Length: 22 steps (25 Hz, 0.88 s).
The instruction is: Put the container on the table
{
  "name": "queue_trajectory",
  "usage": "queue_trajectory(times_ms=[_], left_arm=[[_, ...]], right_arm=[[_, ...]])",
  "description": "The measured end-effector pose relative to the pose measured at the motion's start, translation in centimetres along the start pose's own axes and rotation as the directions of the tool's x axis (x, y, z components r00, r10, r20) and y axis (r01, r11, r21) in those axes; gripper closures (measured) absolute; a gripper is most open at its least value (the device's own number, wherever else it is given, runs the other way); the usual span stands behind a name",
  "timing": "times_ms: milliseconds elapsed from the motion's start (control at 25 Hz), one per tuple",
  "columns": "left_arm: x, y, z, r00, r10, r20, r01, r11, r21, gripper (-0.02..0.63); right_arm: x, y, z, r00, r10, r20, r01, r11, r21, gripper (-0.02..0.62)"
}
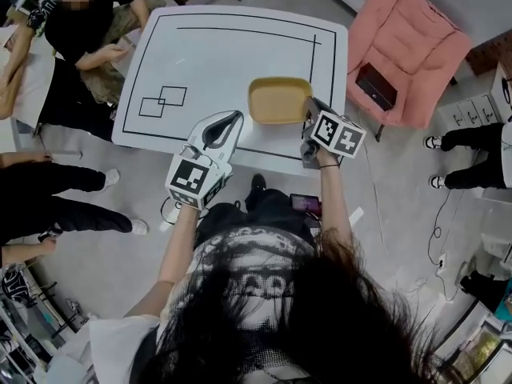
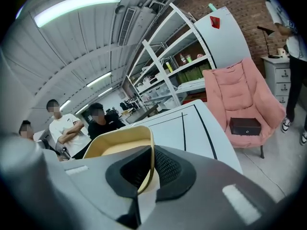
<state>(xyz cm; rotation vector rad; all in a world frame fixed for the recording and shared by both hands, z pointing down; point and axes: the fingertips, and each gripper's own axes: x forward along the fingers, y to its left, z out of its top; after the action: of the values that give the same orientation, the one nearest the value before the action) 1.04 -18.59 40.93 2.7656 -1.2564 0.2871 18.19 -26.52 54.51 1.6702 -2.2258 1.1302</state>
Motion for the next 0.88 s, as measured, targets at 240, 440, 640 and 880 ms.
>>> queue_trajectory(times_ms=[240,440,640,880], left_arm=[[2.3,0.5,-0.1,0.999,-0.028,-0.04,0.029,0.999,0.024,0.606],[3.6,1.0,-0.7,0.996,-0.07,-0.057,0.071,0.997,0.017,0.606],[4.3,1.8,-0.6,0.991,-0.124,-0.047,0.125,0.992,0.016,0.606],[4.0,4.9,-0.2,0.987,-0.158,-0.034,0.159,0.987,0.009,0.606]], right_arm=[[4.0,-3.5,1.6,0.997,-0.071,-0.012,0.071,0.997,0.034,0.574],[6.9,-5.5,2.7,0.99,-0.136,-0.035,0.137,0.989,0.046,0.574],[9.1,-6.9,3.2,0.979,-0.197,-0.049,0.2,0.976,0.082,0.574],[11.0,-7.8,2.6,0.96,-0.271,-0.07,0.278,0.947,0.157,0.574]])
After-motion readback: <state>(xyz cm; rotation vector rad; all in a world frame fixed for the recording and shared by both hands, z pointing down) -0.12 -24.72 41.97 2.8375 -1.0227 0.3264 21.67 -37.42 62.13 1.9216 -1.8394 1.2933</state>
